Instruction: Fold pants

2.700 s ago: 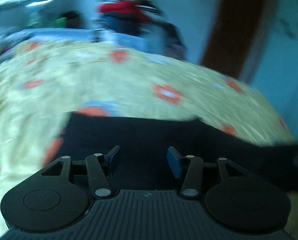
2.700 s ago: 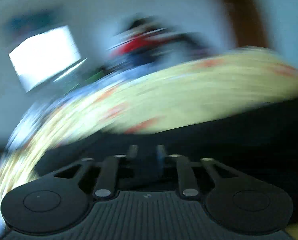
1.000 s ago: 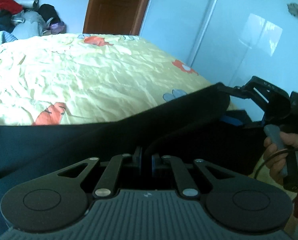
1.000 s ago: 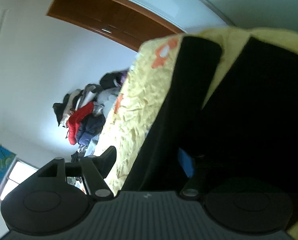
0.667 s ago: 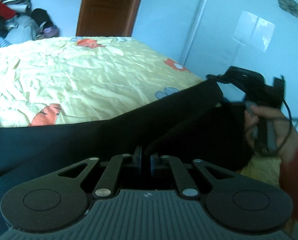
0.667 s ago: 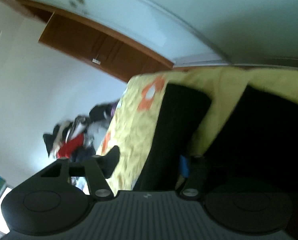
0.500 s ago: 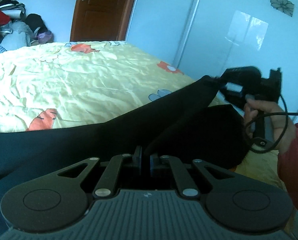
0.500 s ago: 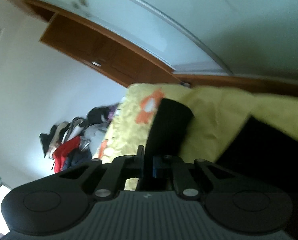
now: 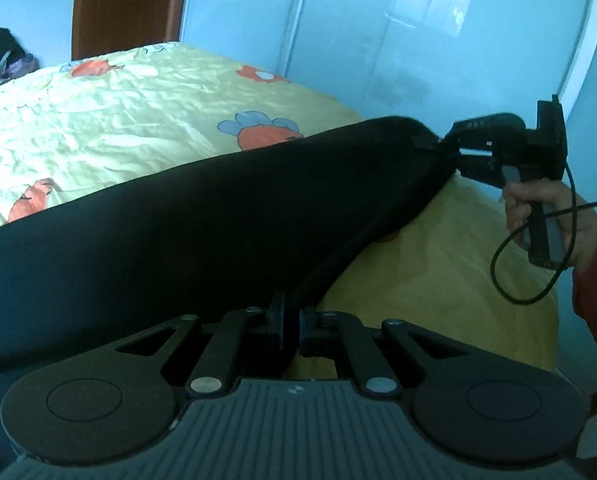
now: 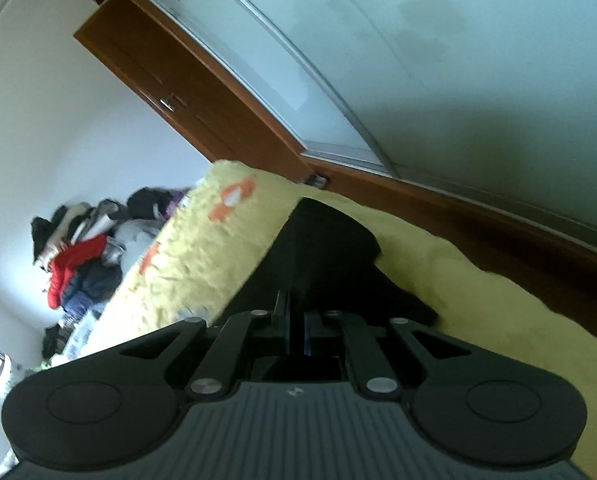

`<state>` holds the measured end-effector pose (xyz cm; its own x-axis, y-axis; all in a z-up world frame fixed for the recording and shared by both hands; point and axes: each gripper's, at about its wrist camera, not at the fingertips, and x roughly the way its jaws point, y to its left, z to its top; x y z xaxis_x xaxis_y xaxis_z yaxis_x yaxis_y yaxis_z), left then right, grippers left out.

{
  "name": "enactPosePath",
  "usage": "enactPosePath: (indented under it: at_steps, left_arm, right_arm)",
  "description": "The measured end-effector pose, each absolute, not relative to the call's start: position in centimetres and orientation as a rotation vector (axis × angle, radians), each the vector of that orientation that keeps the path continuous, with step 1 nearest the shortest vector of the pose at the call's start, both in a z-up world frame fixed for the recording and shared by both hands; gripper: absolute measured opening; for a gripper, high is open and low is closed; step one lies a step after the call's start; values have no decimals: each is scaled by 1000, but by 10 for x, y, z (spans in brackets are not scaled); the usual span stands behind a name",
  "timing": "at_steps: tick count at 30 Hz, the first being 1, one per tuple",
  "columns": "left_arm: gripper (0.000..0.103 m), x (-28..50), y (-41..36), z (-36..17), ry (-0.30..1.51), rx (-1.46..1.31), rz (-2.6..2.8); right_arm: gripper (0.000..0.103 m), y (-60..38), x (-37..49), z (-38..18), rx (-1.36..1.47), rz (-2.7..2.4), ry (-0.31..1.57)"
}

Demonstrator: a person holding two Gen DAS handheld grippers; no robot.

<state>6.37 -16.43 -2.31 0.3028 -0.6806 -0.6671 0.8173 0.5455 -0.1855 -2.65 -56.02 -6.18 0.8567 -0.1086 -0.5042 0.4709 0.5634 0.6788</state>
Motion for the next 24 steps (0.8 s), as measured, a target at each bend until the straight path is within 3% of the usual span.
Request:
enactPosePath:
  at_steps: [5,6,8,10,12,15,17,21,24]
  left_arm:
    - [8,67,-164,-29,784,221,-1006]
    - [19,68,-163,-29,789,211,-1006]
    - [24,70,-162,-26,809,197,-1003]
    - [57,69,-159,-19,820,198,-1002]
    - [69,66,-150,-9,812,177,-1009]
    - [71,71,-138,9,787,111,-1045]
    - [72,83,-132,18,765,69,-995]
    - [70,109,-135,9,769,152,-752]
    - [71,131,-145,-10,782,227,-665]
  right_arm:
    - [6,-553,-39,-62,898,-368,488]
    - [7,-553,-41,-65,904,-369,502]
    - [7,-556,-50,-68,938,-396,485]
    - [8,-556,-59,-63,935,-483,435]
    - [10,-549,-66,-49,826,-610,356]
    - [13,-511,-37,-19,494,-501,345]
    - [25,-479,9,-11,270,-239,541]
    - [25,-413,76,-20,-2,106,786]
    - [30,-394,111,-38,-139,138,817]
